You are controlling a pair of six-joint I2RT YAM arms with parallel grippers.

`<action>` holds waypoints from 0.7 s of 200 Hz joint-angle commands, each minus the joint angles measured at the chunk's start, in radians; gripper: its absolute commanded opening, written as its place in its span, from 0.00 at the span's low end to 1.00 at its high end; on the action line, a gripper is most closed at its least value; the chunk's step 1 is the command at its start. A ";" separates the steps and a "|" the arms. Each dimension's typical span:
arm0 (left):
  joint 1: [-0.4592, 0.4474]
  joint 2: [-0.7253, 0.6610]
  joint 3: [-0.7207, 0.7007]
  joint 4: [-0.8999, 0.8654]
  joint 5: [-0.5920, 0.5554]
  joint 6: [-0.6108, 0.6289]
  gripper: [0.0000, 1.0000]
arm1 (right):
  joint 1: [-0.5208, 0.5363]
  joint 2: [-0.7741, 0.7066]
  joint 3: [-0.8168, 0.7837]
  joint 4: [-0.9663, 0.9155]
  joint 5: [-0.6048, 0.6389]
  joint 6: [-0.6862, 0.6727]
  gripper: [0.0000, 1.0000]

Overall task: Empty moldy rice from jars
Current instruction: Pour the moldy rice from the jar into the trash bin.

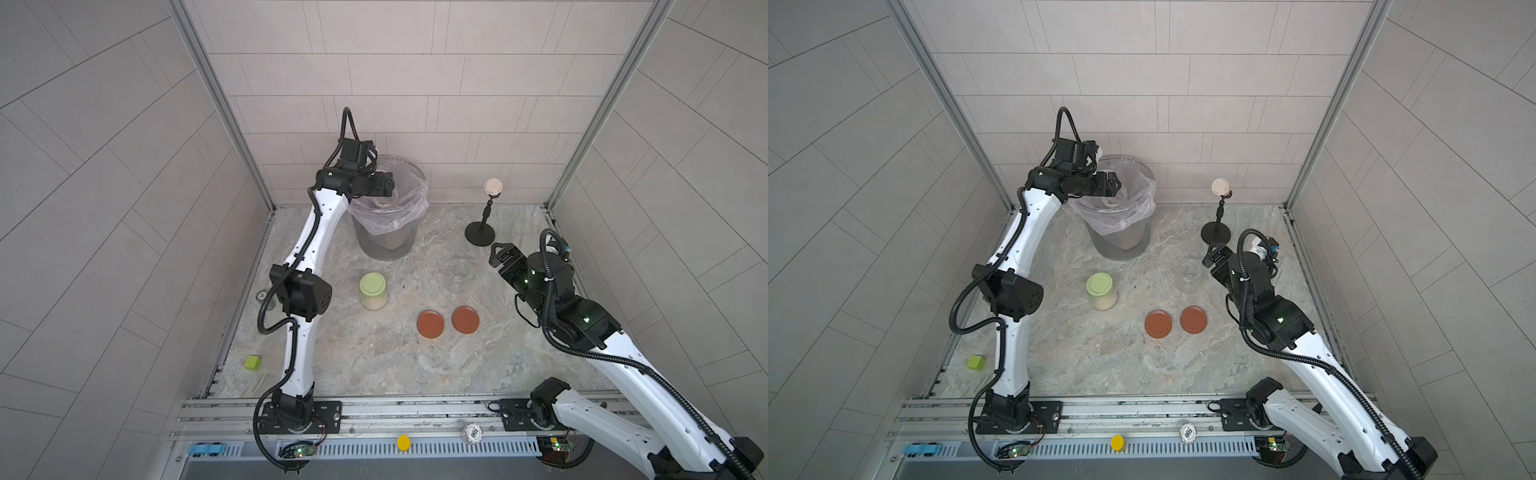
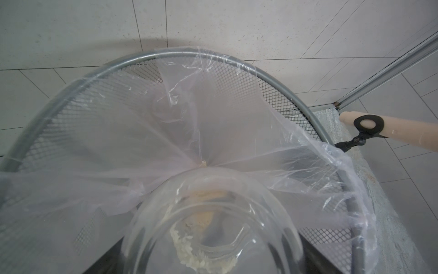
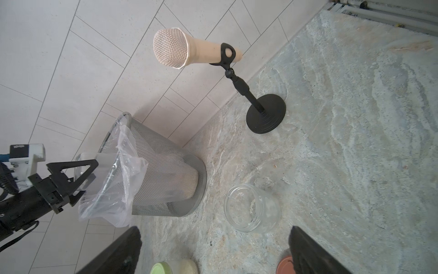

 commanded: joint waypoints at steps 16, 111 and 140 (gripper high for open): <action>-0.012 -0.011 0.053 -0.034 -0.044 0.075 0.00 | -0.004 -0.005 -0.016 -0.029 0.031 0.004 0.98; -0.075 0.076 0.212 -0.130 -0.051 0.111 0.00 | -0.005 0.045 -0.029 -0.016 -0.006 0.012 0.97; -0.006 -0.018 0.053 -0.006 0.026 0.028 0.00 | -0.002 0.038 -0.014 -0.065 -0.029 0.019 0.97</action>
